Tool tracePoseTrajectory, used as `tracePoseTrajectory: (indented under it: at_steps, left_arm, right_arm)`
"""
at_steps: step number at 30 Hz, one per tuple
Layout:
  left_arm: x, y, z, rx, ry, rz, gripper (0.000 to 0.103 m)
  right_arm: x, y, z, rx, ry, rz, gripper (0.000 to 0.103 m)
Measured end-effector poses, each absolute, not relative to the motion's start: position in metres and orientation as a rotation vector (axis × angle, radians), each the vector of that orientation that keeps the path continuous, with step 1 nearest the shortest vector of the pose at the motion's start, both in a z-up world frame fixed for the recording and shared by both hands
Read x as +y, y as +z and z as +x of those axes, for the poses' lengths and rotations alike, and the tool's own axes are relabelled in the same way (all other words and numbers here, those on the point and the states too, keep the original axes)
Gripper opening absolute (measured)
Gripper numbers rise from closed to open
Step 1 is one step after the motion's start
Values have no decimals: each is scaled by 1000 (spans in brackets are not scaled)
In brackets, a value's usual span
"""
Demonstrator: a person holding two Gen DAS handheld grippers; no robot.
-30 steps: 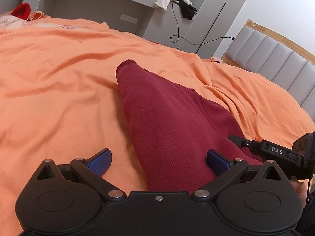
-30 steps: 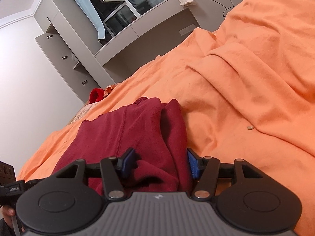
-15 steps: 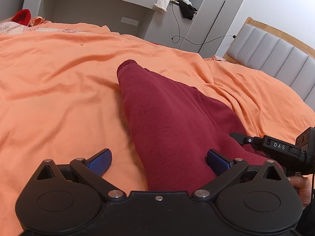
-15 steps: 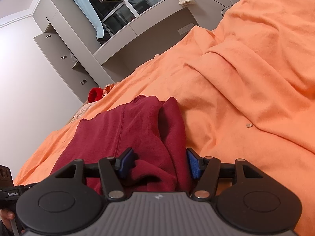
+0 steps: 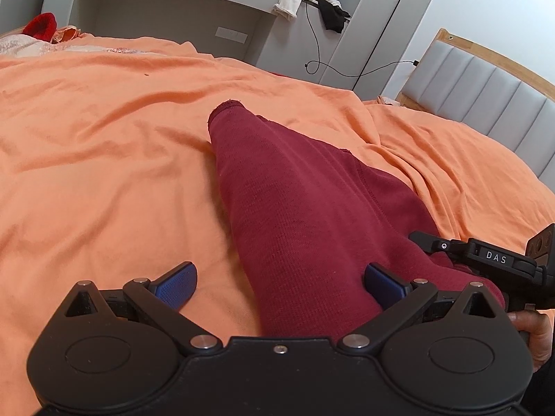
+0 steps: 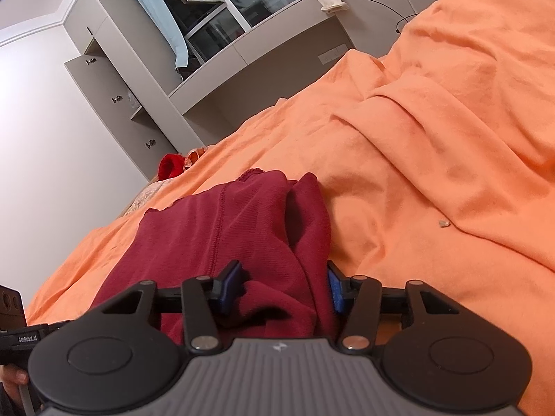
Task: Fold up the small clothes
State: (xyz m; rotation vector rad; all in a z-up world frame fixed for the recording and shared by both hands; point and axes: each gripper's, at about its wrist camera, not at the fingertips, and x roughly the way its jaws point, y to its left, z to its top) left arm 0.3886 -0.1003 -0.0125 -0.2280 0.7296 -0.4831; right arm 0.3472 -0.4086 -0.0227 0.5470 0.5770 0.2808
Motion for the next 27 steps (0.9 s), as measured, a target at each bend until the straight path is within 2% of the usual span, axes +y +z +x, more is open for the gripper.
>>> tracePoseTrajectory:
  at_steps: [11, 14, 15, 16, 19, 21, 25, 27]
  left_arm:
    - [-105, -16, 393, 748, -476, -211, 103]
    - [-107, -13, 396, 765, -483, -198, 102]
    - [-107, -12, 397, 770, -488, -193, 101]
    - [-107, -11, 399, 775, -503, -194, 98]
    - [-105, -7, 406, 799, -575, -219, 69]
    - [-104, -6, 410, 814, -600, -242, 63]
    - [-103, -7, 420, 845, -611, -283, 39]
    - [-103, -4, 418, 830, -602, -293, 33]
  right_arm:
    - [-407, -22, 347, 577, 276, 533, 53]
    - [-405, -18, 346, 573, 274, 518, 44]
    - [-404, -17, 345, 565, 276, 512, 38]
    - [-403, -14, 343, 554, 281, 507, 32]
    - [-399, -5, 339, 525, 291, 484, 25]
    - [-395, 0, 338, 515, 293, 467, 23]
    - [-386, 11, 336, 501, 286, 445, 21]
    - [-382, 19, 335, 482, 279, 439, 20]
